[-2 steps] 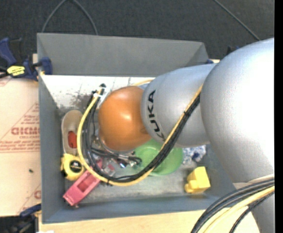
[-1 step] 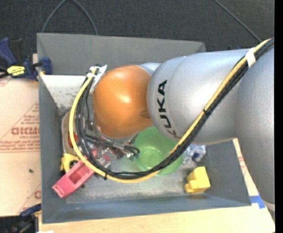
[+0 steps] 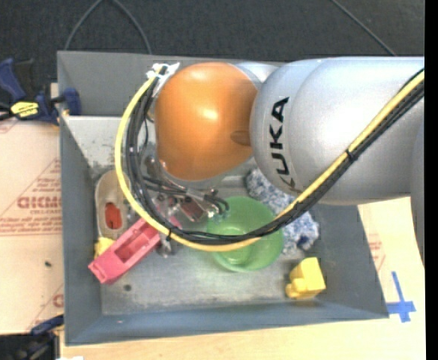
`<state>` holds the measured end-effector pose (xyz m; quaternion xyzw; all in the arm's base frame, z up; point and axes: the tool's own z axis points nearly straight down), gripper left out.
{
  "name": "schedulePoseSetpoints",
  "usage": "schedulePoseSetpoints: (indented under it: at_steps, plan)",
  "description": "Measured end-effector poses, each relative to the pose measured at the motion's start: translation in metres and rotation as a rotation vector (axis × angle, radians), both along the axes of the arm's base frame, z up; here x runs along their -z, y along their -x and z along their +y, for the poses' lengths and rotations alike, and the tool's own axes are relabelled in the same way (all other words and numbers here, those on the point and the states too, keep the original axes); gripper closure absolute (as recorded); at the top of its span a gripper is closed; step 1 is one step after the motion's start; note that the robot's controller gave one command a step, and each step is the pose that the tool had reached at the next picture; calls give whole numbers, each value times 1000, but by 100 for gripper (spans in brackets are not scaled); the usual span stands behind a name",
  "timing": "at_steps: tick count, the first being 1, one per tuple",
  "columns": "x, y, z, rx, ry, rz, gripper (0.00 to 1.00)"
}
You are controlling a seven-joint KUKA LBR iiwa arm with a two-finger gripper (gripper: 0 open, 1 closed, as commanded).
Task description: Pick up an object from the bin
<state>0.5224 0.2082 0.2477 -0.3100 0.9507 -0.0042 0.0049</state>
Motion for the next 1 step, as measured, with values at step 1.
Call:
schedulePoseSetpoints:
  at_steps: [1]
  plan:
    - [56, 5, 12, 21, -1, 3, 100]
